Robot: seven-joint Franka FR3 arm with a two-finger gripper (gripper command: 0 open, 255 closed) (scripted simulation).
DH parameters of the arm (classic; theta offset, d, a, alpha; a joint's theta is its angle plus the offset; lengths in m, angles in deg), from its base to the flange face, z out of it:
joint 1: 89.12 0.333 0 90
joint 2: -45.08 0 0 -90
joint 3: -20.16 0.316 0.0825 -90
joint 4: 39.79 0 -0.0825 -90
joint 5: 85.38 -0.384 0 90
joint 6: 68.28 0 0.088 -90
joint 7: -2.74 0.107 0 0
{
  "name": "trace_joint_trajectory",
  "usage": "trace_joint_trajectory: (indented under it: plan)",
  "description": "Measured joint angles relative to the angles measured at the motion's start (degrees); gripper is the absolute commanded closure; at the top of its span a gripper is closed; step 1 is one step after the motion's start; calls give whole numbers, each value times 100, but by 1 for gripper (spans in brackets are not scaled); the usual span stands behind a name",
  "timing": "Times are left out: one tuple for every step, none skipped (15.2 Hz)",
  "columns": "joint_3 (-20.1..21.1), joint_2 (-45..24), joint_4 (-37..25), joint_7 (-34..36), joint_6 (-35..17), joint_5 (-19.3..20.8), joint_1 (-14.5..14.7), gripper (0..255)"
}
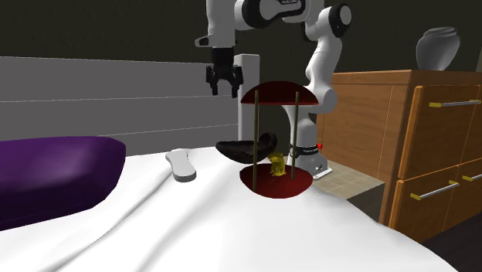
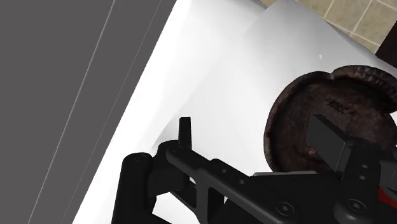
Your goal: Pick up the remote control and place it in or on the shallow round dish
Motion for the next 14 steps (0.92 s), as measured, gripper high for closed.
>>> trace_joint_trajectory:
  plan:
    - [-93, -167, -30, -270, -180, 24, 73, 0]
    - [-186, -367, -63, -537, -383, 37, 150, 0]
    - [-260, -589, -138, -792, -568, 26, 239, 0]
    - [-337, -757, -186, -1060, -727, 22, 312, 0]
    - [-377, -919, -185, -1286, -915, -7, 405, 0]
    - [-445, -1144, -292, -1551, -1070, -42, 490, 0]
    - [-508, -1331, -325, -1821, -1253, -75, 564, 0]
    - [-553, -1514, -420, -2085, -1373, -124, 645, 0]
    - [-610, -1710, -504, -2368, -1515, -175, 715, 0]
    - [-630, -1883, -559, -2612, -1655, -239, 799, 0]
    - [-681, -2103, -636, -2898, -1825, -311, 864, 0]
    - [-712, -2295, -709, -3184, -1966, -384, 927, 0]
    - [-721, -2479, -791, -3448, -2088, -466, 996, 0]
    - [-724, -2626, -886, -3714, -2158, -546, 1056, 0]
